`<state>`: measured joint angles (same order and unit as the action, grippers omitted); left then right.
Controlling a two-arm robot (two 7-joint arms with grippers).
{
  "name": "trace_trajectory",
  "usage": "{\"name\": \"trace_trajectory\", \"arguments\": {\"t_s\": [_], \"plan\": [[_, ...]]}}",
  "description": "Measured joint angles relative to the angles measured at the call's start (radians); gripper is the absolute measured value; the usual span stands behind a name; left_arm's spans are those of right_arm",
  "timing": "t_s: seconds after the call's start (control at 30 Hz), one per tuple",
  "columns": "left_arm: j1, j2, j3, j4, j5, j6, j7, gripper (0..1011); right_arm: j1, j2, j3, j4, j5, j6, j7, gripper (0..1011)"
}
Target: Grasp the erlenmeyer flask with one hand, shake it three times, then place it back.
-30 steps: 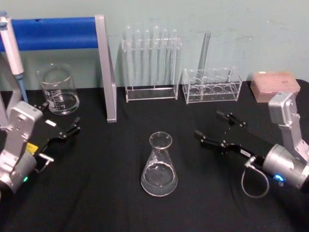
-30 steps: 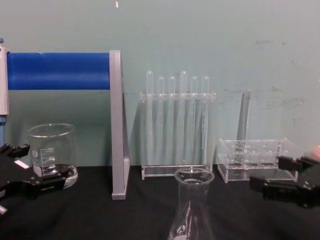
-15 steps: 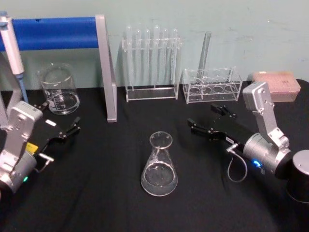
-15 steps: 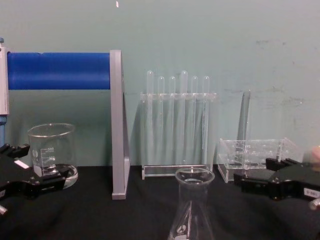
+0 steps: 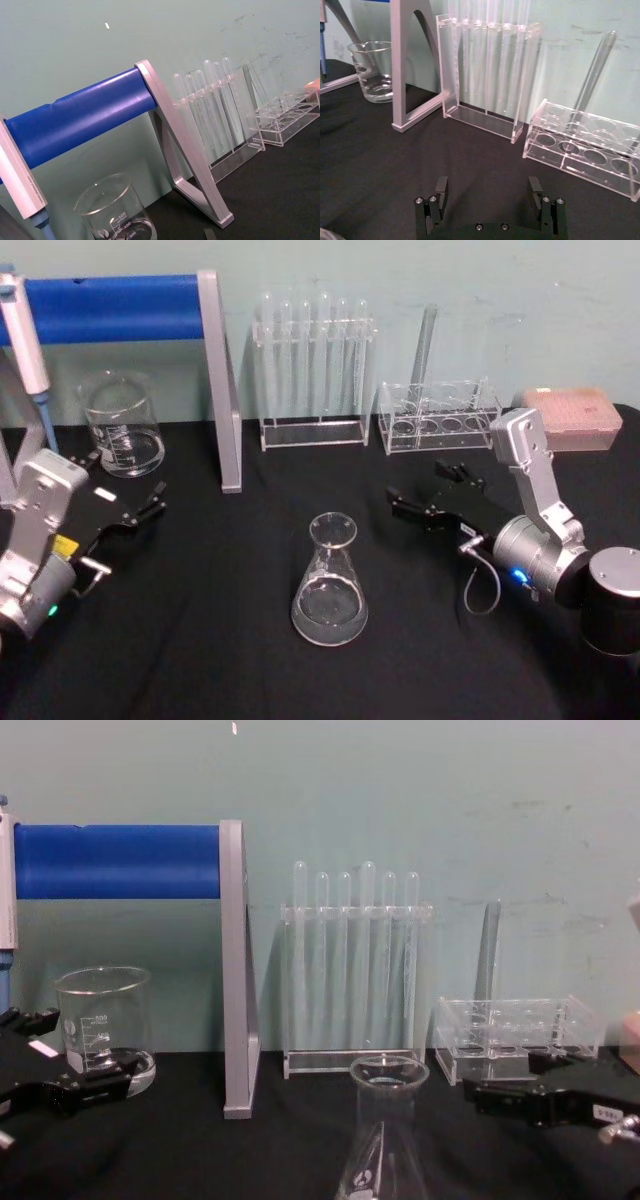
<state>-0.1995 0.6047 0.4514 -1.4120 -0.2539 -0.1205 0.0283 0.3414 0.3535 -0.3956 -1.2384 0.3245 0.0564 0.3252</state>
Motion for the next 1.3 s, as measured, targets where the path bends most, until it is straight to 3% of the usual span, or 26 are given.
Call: {"name": "trace_trajectory", "arguments": {"t_s": [1.3], "plan": [[0.000,0.000,0.000,0.000,0.000,0.000,0.000,1001,-0.002,0.002,-0.001,-0.004,0.000,-0.003,0.002,1000]]}}
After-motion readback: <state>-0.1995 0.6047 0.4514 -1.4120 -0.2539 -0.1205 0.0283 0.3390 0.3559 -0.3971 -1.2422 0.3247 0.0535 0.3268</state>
